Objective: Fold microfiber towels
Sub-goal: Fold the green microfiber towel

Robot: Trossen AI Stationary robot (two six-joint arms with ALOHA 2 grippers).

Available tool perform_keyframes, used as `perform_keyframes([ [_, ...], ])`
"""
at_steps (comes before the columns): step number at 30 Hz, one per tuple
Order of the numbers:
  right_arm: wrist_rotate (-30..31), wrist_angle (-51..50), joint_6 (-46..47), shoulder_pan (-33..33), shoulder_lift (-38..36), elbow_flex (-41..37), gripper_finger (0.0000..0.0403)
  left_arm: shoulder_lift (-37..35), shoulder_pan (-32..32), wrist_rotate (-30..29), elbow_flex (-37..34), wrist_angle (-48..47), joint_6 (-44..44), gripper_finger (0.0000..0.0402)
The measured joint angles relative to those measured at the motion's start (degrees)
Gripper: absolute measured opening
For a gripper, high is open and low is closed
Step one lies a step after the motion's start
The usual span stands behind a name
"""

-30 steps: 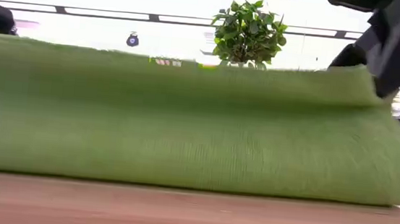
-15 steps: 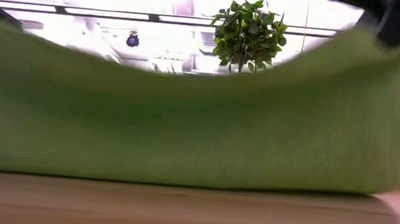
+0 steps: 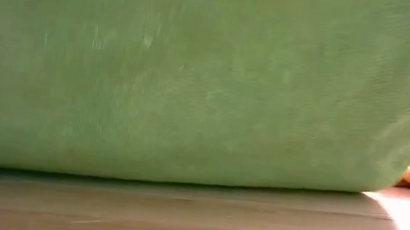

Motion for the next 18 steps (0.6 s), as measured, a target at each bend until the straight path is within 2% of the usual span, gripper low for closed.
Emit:
perform_keyframes([
  [5,-3.99,9.58,5.49,1.84,5.65,-0.93,0.0008,4.26,0.03,1.51,0.01,4.60,-1.38,0.0000],
  [13,3.68,20.75,14.52,3.80,13.61,-2.17,0.0008,4.25,0.08,1.75,-0.19,5.46,-1.56,0.0000],
  [18,5.39,23.69,16.07,4.54,15.26,-4.54,0.0008,3.00,0.38,1.45,-2.39,7.81,-1.51,0.0000],
])
